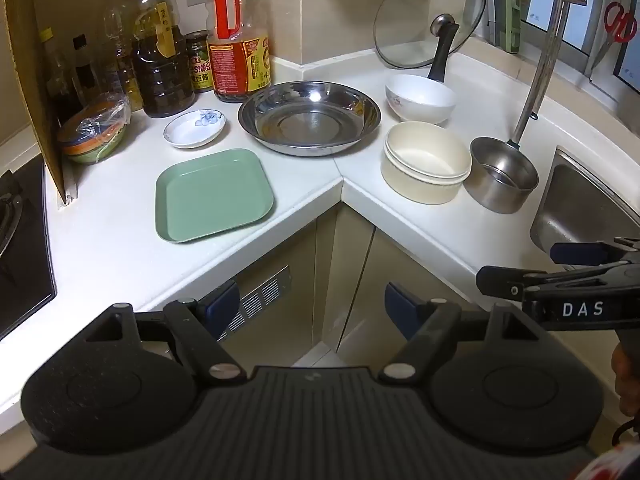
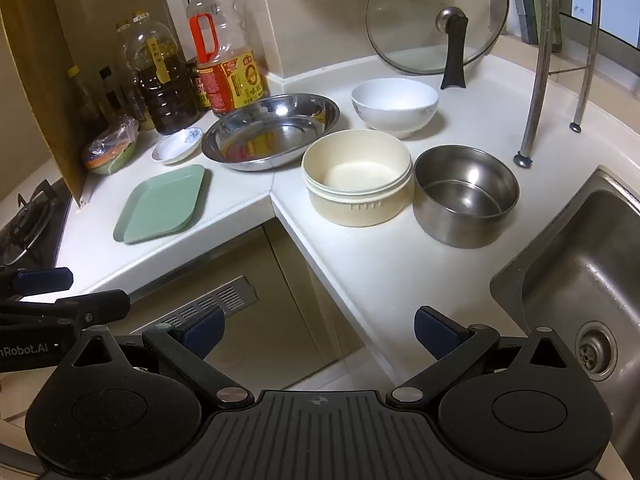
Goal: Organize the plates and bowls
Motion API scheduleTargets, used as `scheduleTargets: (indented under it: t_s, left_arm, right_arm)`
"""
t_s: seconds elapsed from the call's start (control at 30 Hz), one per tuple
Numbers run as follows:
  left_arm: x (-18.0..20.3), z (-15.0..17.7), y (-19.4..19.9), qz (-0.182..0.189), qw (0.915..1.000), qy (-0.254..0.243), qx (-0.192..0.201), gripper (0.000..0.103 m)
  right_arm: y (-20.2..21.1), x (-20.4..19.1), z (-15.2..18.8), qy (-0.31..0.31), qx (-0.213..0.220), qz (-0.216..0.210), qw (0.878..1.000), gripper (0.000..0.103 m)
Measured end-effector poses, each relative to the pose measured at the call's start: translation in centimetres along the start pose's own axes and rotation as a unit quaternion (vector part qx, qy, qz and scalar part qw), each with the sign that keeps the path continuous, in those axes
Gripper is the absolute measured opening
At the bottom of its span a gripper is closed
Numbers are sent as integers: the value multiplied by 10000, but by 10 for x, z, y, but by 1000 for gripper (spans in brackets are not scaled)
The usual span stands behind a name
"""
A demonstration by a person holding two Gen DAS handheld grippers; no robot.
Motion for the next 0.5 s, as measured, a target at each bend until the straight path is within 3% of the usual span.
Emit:
scheduleTargets:
  t_s: [0.5]
  left_arm:
    - [0, 0, 0, 12, 10000, 23, -25, 78]
  right_arm:
    - [3, 1, 1, -5, 16, -4, 10000, 101]
Point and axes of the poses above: each gripper's, at about its wrist camera, not at the fingertips, and y roughly against the way its jaws point, x to its right, z to its underside, the point moved 5 cm from there along -y, roughly the way its jaws point, and after that the axes turned 3 degrees about z, right-handed, at the moved point
